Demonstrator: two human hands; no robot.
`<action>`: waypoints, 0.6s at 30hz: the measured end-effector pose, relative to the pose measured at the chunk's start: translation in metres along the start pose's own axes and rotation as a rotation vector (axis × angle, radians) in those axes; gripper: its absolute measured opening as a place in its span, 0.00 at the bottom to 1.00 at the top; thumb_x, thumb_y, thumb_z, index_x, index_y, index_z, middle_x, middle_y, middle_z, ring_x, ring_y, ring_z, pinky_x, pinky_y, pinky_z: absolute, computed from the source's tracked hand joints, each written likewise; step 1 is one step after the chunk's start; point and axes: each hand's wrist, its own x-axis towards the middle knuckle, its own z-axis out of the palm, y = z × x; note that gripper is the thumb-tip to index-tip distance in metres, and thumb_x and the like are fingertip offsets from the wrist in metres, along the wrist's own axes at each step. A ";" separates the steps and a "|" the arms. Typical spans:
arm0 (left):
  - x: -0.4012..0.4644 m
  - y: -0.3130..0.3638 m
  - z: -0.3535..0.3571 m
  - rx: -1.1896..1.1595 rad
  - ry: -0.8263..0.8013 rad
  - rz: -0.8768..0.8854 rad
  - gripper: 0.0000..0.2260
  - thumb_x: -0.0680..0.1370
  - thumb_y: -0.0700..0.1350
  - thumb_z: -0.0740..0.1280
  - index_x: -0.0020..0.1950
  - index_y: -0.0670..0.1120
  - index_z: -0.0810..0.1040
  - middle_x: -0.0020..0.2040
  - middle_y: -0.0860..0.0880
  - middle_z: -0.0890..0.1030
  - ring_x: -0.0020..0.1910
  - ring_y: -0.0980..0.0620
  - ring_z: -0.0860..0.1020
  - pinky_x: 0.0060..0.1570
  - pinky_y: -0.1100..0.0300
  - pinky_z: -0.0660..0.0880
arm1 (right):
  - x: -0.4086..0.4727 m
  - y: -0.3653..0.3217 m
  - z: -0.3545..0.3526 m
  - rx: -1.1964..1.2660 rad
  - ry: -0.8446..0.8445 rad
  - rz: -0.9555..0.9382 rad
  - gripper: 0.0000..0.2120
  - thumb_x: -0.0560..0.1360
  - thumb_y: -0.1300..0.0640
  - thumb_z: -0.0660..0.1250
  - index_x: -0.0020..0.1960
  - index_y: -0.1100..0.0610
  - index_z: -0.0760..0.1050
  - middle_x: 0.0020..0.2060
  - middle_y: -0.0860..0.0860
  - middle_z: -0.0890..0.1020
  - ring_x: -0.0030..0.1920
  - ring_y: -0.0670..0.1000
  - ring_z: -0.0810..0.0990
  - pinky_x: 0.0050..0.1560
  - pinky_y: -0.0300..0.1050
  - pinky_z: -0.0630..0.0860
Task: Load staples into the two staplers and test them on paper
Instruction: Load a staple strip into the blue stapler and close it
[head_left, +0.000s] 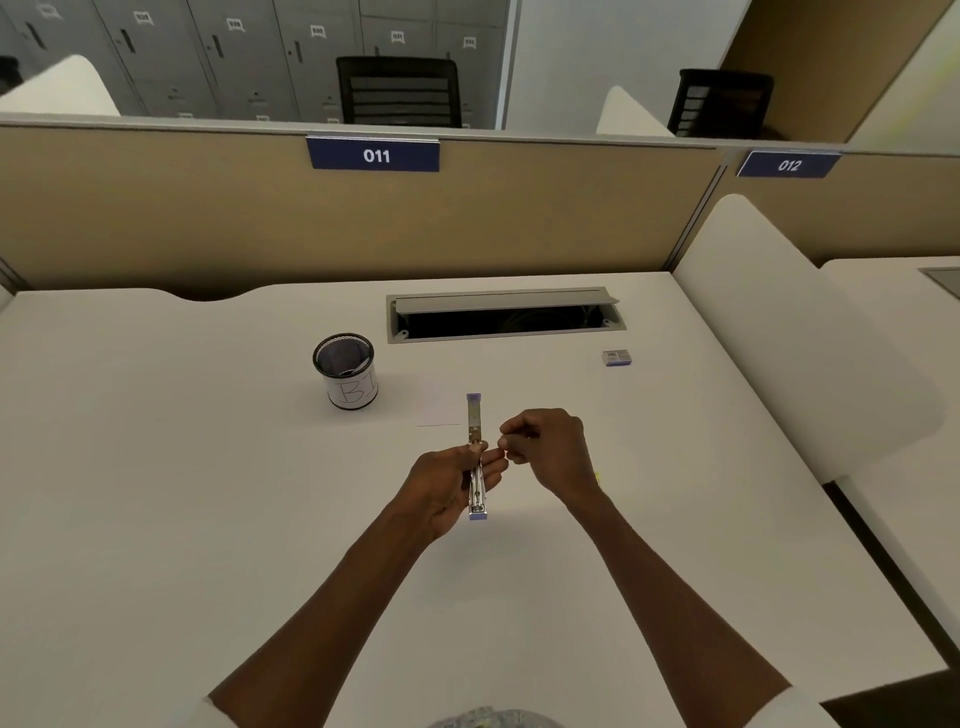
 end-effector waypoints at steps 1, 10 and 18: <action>0.000 0.000 0.001 -0.005 0.000 0.004 0.08 0.82 0.34 0.58 0.55 0.33 0.76 0.50 0.36 0.83 0.45 0.43 0.85 0.45 0.54 0.80 | 0.000 0.000 0.001 -0.055 -0.001 -0.048 0.04 0.68 0.67 0.71 0.42 0.63 0.84 0.32 0.53 0.84 0.29 0.46 0.80 0.37 0.40 0.79; 0.004 0.001 0.002 -0.036 0.036 0.036 0.07 0.82 0.35 0.59 0.53 0.34 0.76 0.43 0.39 0.85 0.43 0.45 0.85 0.45 0.55 0.79 | -0.012 0.001 0.009 -0.292 -0.047 -0.195 0.09 0.76 0.64 0.66 0.53 0.61 0.83 0.48 0.56 0.86 0.48 0.53 0.84 0.49 0.34 0.71; 0.005 -0.002 0.005 -0.008 0.037 0.082 0.07 0.81 0.36 0.61 0.54 0.35 0.77 0.46 0.40 0.86 0.47 0.46 0.85 0.49 0.55 0.79 | -0.006 -0.007 -0.001 -0.084 0.007 0.044 0.08 0.69 0.67 0.70 0.46 0.61 0.85 0.39 0.55 0.86 0.39 0.52 0.84 0.49 0.50 0.81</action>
